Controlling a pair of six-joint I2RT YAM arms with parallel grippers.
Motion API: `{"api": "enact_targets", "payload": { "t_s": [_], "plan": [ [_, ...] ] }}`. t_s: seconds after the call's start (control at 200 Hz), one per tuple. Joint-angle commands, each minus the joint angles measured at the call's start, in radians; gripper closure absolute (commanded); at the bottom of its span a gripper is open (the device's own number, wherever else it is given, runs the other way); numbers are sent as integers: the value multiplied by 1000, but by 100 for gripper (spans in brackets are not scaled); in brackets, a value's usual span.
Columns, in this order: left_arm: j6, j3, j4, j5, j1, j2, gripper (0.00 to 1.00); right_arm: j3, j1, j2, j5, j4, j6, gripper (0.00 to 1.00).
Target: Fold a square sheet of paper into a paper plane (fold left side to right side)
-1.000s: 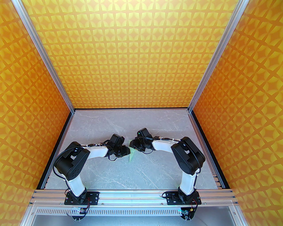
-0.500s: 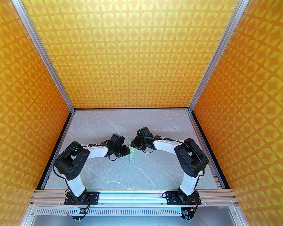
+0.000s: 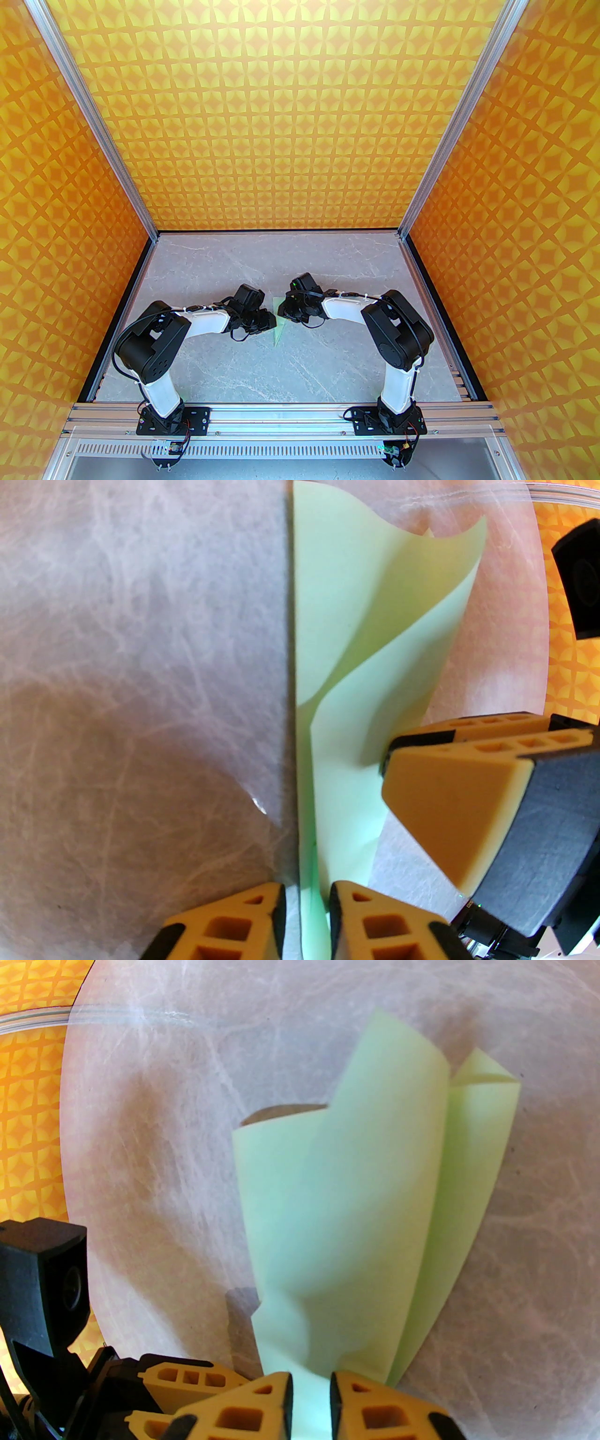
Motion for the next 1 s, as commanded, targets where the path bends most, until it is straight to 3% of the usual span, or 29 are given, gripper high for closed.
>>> {"api": "enact_targets", "payload": {
  "t_s": [0.0,0.535,0.63,0.83,0.99],
  "plan": [
    [16,-8,-5,20,-38,-9,75,6,-5,9,19,-12,-21,79],
    [-10,-22,-8,24,-39,-50,75,12,-5,21,38,-36,-23,80],
    [-14,-29,-6,27,-45,-59,86,12,-5,22,37,-36,-23,80],
    [-5,-27,-20,27,-37,-61,78,12,-5,18,32,-35,-21,80],
    [27,2,-42,26,23,-71,71,8,-5,10,34,-36,-21,80]
  ]
}}
